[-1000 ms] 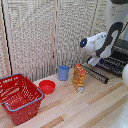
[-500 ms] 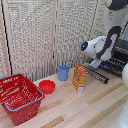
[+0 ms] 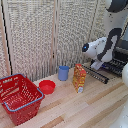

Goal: Extend the gripper towards the oven tray handle. Grasp the handle and carefully pull the tray out of the oven. Move the gripper above the red bowl. Grab the red bowl gently. Lift the bowl and place it onto the oven tray.

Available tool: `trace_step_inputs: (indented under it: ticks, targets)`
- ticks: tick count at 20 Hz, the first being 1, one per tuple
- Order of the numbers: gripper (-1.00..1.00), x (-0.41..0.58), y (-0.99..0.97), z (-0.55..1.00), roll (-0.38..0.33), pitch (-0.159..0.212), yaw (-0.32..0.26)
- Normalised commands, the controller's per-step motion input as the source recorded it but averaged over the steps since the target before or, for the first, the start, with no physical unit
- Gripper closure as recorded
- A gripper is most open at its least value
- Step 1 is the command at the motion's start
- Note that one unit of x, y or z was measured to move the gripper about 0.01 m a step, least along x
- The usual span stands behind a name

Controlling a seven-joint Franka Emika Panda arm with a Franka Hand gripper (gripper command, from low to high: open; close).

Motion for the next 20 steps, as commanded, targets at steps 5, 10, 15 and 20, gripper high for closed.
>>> trace_step_inputs:
  ticks: [5,10,15,20]
  targets:
    - [1.0,0.0,-0.19,0.24,0.004,0.01,0.002]
    - [1.0,0.0,-0.05,0.19,0.0,0.021,0.001]
    - [1.0,0.0,0.13,0.01,-0.009,0.009,0.0]
    - [1.0,0.035,0.34,-0.1,0.005,0.003,-0.006]
